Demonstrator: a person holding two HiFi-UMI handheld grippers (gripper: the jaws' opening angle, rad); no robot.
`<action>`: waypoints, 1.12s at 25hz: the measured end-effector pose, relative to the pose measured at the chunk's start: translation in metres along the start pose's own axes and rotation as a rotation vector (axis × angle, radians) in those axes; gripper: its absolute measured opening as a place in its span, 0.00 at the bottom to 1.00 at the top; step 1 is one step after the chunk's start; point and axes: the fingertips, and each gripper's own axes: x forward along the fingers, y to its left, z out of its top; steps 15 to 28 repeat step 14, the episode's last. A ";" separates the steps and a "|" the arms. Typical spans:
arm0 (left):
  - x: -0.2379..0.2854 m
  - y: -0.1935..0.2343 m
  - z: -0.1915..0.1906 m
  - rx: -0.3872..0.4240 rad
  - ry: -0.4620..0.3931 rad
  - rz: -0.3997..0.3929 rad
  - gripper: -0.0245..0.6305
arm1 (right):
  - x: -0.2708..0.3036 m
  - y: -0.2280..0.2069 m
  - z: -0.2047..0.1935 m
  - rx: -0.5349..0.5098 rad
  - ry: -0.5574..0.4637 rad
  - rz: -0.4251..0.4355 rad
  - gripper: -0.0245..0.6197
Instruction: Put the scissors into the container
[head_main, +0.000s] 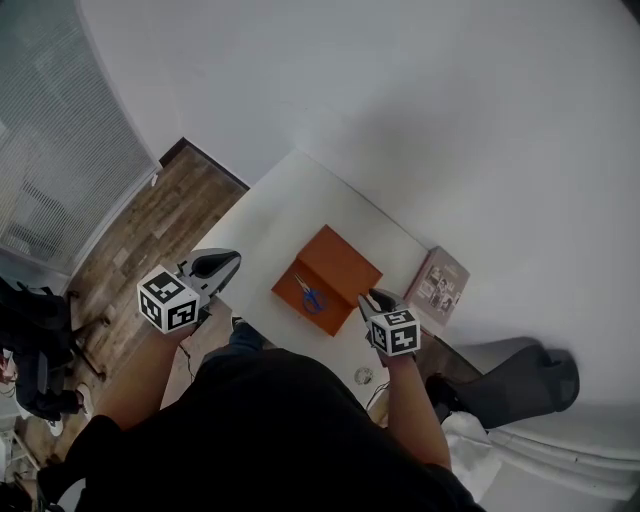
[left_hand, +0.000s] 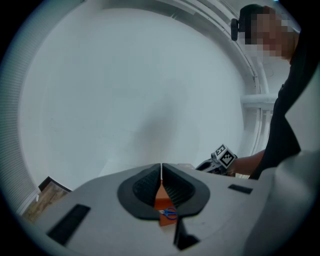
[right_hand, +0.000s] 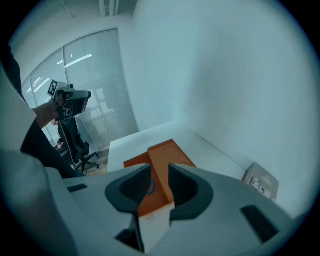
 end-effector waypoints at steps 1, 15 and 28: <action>0.000 -0.003 0.001 0.004 -0.001 -0.003 0.07 | -0.006 -0.002 0.002 0.006 -0.012 -0.006 0.21; 0.014 -0.047 0.000 0.031 0.004 -0.053 0.06 | -0.065 -0.014 -0.009 0.084 -0.127 -0.056 0.21; 0.014 -0.047 0.000 0.031 0.004 -0.053 0.06 | -0.065 -0.014 -0.009 0.084 -0.127 -0.056 0.21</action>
